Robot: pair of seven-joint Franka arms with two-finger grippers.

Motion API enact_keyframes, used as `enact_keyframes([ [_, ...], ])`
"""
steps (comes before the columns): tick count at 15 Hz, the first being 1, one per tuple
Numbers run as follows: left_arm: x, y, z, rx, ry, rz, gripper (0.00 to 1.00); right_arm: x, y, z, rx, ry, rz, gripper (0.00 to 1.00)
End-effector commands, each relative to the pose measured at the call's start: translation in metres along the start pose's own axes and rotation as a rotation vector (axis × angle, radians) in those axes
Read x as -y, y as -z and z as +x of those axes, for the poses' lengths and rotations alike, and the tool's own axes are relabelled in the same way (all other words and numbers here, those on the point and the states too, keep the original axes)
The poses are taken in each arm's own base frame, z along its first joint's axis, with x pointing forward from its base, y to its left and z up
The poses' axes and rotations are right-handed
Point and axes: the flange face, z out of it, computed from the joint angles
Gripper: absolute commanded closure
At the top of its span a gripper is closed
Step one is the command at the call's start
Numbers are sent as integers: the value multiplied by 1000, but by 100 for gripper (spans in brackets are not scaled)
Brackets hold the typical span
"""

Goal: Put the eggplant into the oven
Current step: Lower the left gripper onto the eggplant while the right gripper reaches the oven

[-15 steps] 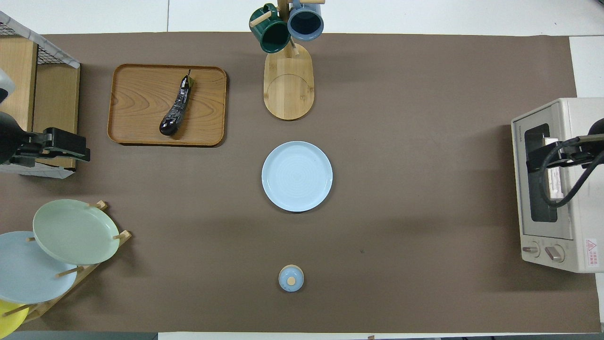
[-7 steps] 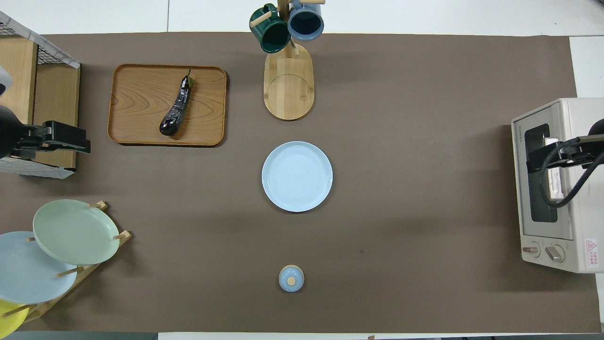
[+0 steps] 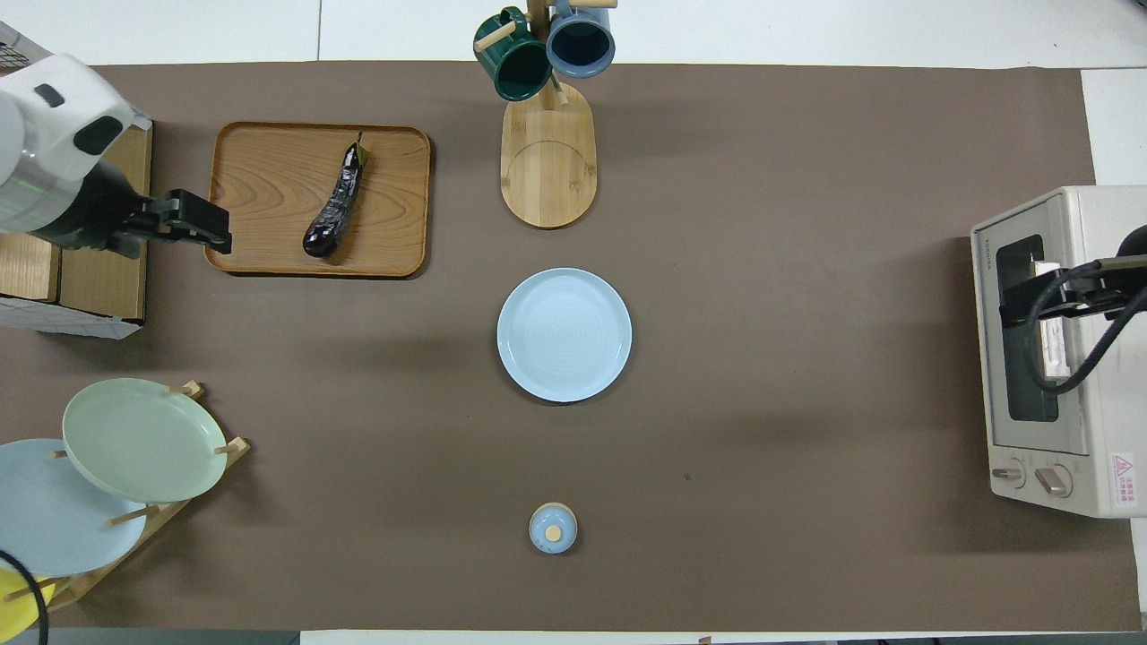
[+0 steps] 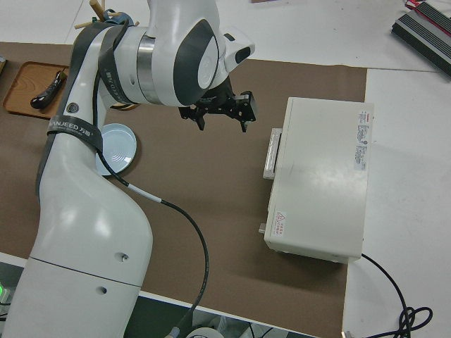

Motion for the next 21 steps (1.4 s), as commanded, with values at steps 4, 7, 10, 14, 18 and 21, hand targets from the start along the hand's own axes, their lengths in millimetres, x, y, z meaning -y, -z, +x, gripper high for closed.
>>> enact_keyframes([
  [4, -20, -122, 86, -18, -144, -10, 0, -2, 0, -7, -1, -1, 32, 0],
  [7, -23, -164, 111, -24, -229, -13, 0, -2, 0, -7, -1, -1, 32, 0],
  [10, -21, -173, 120, -50, -276, 19, 0, -2, 0, -7, -1, -1, 32, 0],
  [14, -24, -195, 119, -78, -306, 45, 0, -2, 0, -6, -6, 4, 33, 0],
  [18, -36, -218, 100, -41, -354, 49, 0, 6, -3, 0, -49, 17, 27, 100],
  [21, -38, -220, 98, -29, -357, 48, 0, 2, -11, -1, -58, 40, 24, 100],
])
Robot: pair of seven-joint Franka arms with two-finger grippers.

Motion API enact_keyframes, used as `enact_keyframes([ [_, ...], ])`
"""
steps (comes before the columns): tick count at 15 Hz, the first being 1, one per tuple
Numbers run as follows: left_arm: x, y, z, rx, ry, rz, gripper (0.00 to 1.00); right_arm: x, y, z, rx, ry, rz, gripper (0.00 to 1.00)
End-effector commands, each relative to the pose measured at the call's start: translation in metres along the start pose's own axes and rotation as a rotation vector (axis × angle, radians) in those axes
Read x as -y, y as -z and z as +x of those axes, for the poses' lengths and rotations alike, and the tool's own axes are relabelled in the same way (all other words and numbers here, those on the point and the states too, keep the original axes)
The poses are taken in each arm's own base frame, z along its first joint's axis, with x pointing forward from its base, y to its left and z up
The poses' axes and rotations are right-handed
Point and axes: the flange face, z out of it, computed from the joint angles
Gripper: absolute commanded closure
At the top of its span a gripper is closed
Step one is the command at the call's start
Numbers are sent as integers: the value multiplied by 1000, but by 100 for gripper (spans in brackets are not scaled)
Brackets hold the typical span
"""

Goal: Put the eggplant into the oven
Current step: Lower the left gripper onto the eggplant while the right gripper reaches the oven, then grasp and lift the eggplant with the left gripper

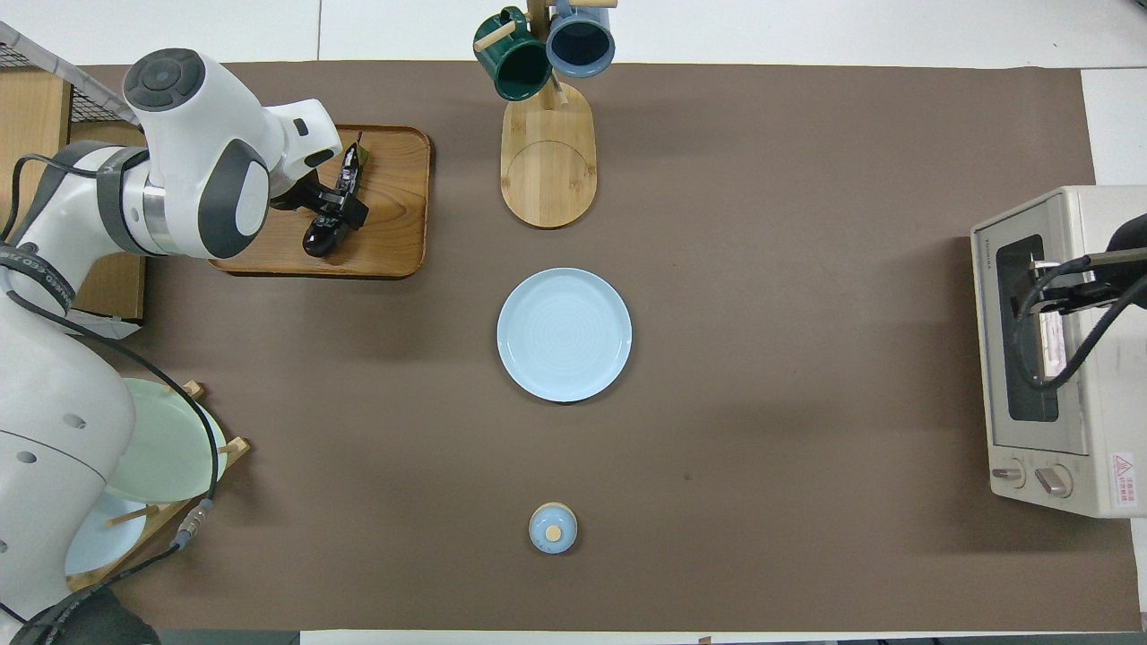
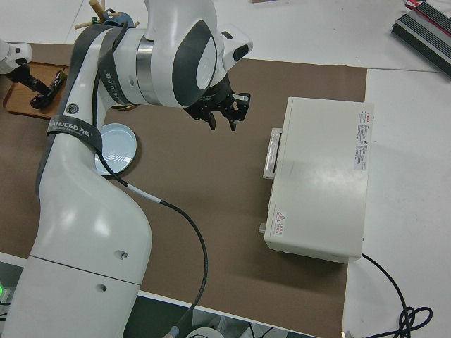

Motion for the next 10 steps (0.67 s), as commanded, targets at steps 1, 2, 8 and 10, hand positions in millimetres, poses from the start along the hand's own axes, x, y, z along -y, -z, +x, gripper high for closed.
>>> enact_keyframes([
  [1, -3, 3, -8, -4, -22, 24, 0, -3, -11, -11, -20, 50, 30, 100],
  [2, -3, 0, -11, 0, -22, 24, 0, -5, -21, -14, -26, 44, 22, 100],
  [8, -6, -2, -17, 19, -22, 21, 0, -23, -70, -20, -46, -119, -64, 100],
  [10, -6, -2, -17, 22, -22, 20, 5, -26, -75, -18, -58, -105, -90, 100],
])
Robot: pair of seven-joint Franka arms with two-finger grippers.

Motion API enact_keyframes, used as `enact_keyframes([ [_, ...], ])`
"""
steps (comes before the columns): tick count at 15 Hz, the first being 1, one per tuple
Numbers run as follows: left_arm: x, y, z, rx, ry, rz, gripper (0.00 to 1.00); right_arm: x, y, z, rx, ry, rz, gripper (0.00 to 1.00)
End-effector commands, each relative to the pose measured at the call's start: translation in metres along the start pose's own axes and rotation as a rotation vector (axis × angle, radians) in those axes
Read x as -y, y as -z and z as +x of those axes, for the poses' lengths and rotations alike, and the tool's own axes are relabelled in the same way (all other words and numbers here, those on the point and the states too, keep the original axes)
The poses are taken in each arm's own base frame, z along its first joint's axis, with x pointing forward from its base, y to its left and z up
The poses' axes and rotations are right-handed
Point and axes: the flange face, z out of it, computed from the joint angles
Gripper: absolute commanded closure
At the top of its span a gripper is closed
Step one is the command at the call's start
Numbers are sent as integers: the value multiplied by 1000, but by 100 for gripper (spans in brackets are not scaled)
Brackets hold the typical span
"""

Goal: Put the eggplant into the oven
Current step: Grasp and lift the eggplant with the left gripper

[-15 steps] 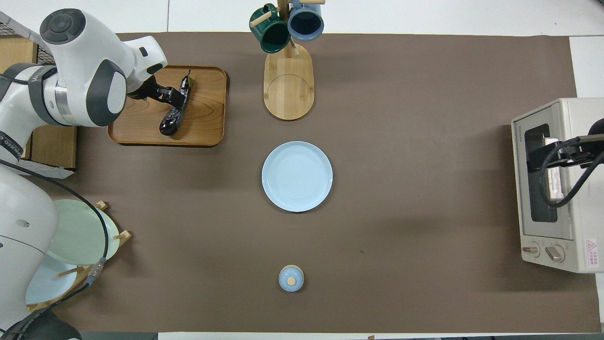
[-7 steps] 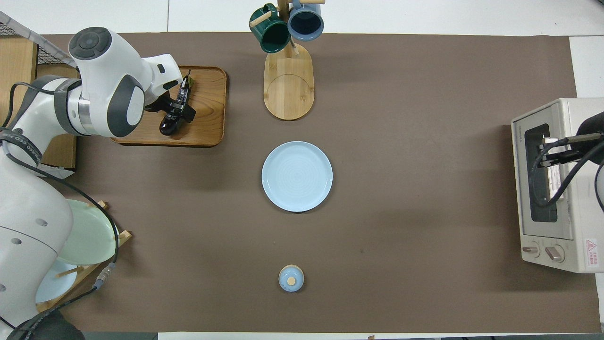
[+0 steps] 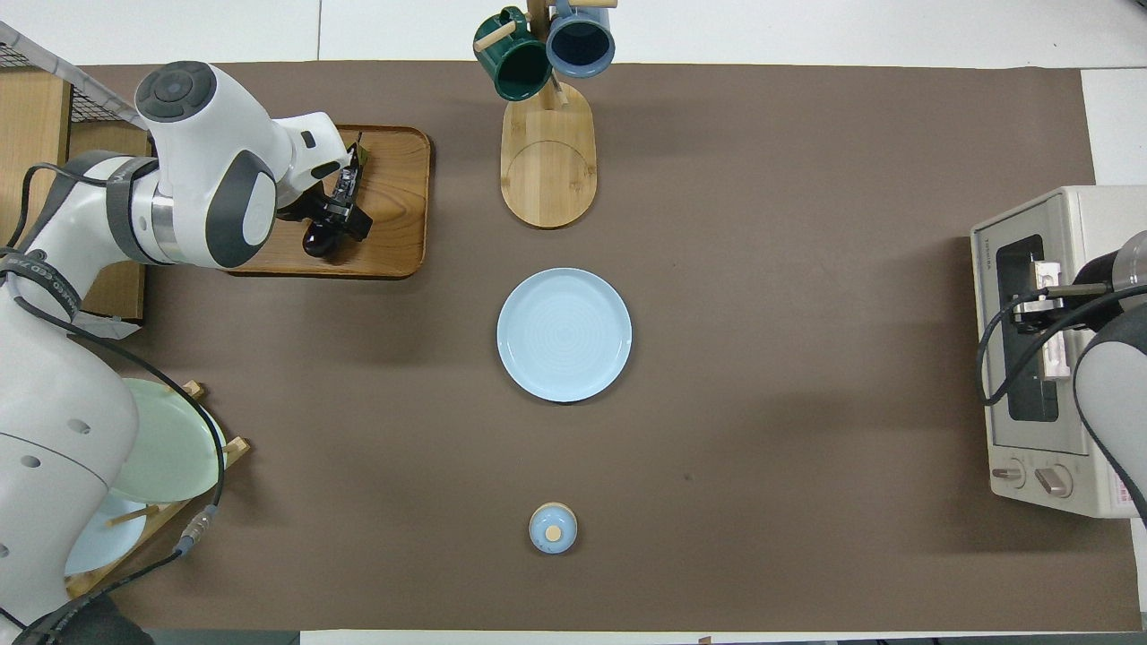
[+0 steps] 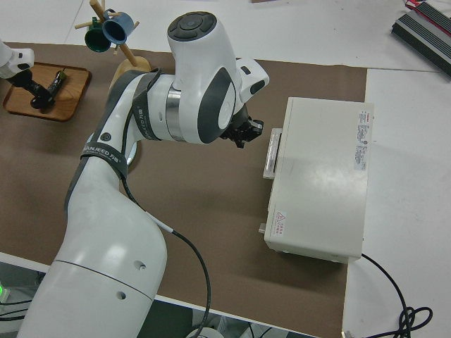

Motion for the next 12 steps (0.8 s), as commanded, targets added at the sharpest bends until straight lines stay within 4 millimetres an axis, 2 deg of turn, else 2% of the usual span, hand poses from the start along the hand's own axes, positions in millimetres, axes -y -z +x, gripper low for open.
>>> enact_keyframes([
  [1, -2, 5, -9, 2, -18, 23, 11, -3, -8, -7, -19, -14, -27, 100],
  [2, -2, 5, -9, 2, -18, 23, 18, -6, -11, -8, -13, -13, -26, 100],
  [3, -2, 6, -9, 1, -18, 23, 31, -9, -12, -8, -11, -11, -28, 100],
  [6, -2, 3, -11, 8, -18, 22, 60, -23, -25, -4, -2, 7, -40, 100],
  [7, -2, 5, -11, 12, -16, 19, 74, -28, -29, -4, -3, 29, -45, 100],
  [8, -2, 11, -10, 23, -8, 11, 94, -31, -32, -4, -11, 61, -52, 100],
  [9, -1, 25, -6, 18, 6, -9, 100, -36, -36, -4, -14, 61, -52, 100],
  [10, -3, 46, -4, 15, 28, -51, 100, -38, -39, -4, -18, 58, -52, 100],
  [12, -10, 90, -13, -10, 92, -80, 100, -41, -46, -3, -9, 57, -51, 100],
])
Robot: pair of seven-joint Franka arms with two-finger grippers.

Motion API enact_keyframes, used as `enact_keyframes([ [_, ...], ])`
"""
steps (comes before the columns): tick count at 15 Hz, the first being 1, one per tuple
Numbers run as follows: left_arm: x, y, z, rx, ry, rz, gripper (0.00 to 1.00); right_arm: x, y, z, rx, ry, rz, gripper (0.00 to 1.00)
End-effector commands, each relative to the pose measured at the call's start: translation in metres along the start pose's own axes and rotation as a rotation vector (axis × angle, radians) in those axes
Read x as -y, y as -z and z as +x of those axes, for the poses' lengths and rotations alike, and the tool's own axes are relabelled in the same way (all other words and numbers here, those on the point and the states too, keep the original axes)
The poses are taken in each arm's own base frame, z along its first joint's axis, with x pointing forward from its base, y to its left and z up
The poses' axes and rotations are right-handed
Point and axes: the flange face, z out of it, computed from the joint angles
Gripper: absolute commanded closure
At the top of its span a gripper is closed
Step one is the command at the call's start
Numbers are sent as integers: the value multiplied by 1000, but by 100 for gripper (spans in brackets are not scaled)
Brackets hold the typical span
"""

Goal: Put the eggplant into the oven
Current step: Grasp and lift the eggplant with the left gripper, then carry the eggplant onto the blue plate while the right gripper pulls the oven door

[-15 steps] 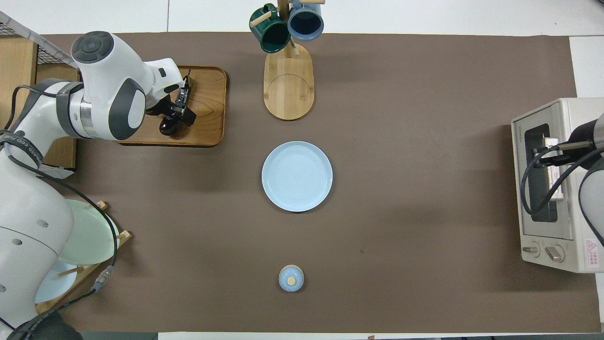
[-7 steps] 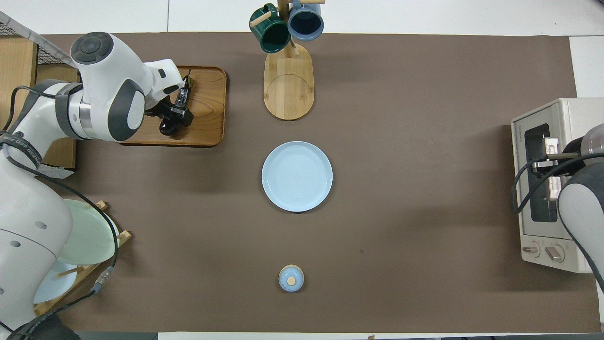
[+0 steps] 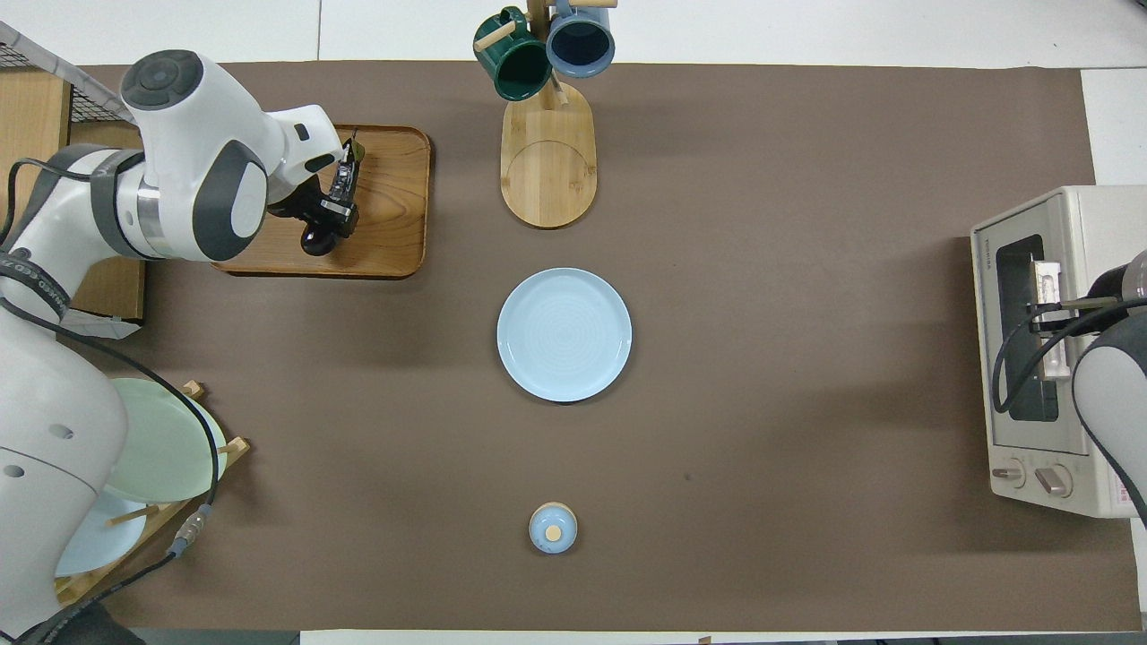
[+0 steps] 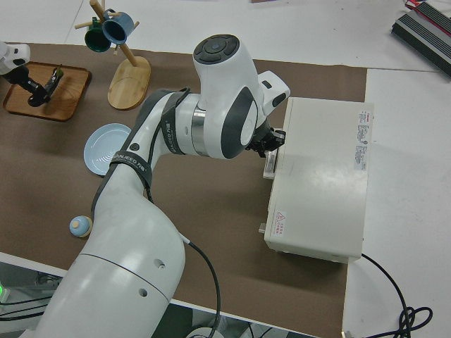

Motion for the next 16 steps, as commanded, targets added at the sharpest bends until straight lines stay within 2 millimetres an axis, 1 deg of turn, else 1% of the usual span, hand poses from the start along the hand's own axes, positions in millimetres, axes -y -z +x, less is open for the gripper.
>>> enact_keyframes([
  [1, -18, 66, -24, -14, 108, -24, 100, -5, -11, -2, 2, 26, -10, 100],
  [2, -40, 81, -35, -19, 148, -23, 100, -5, -12, -1, 4, 50, -16, 100],
  [3, -69, 89, -43, -18, 188, -34, 100, -6, -14, -2, 9, 71, -16, 100],
  [4, -97, 92, -53, -7, 223, -39, 100, -10, -16, -2, 12, 70, -16, 100],
  [5, -131, 90, -61, 6, 230, -34, 100, -11, -17, -2, 14, 69, -16, 100],
  [7, -189, 78, -76, 29, 250, -35, 100, -11, -17, -2, 15, 68, -15, 100],
  [8, -213, 73, -80, 22, 252, -51, 100, -11, -19, -2, 16, 64, -15, 100],
  [9, -229, 70, -82, 8, 265, -68, 100, -11, -21, -3, 19, 61, -13, 100],
  [10, -254, 60, -89, -10, 268, -83, 100, -10, -23, -3, 13, 58, -12, 100],
  [12, -296, 43, -100, -56, 276, -105, 100, -7, -29, -3, -2, 66, -12, 100],
  [13, -319, 29, -103, -62, 272, -108, 100, -2, -29, -2, -4, 71, -6, 100],
  [14, -334, 12, -105, -66, 266, -109, 100, 5, -31, -1, -2, 70, 4, 100],
  [15, -346, -6, -108, -63, 257, -107, 100, 16, -30, 1, -7, 62, 19, 100],
  [16, -352, -19, -110, -68, 253, -107, 100, 34, -31, 4, -6, 65, 36, 100],
])
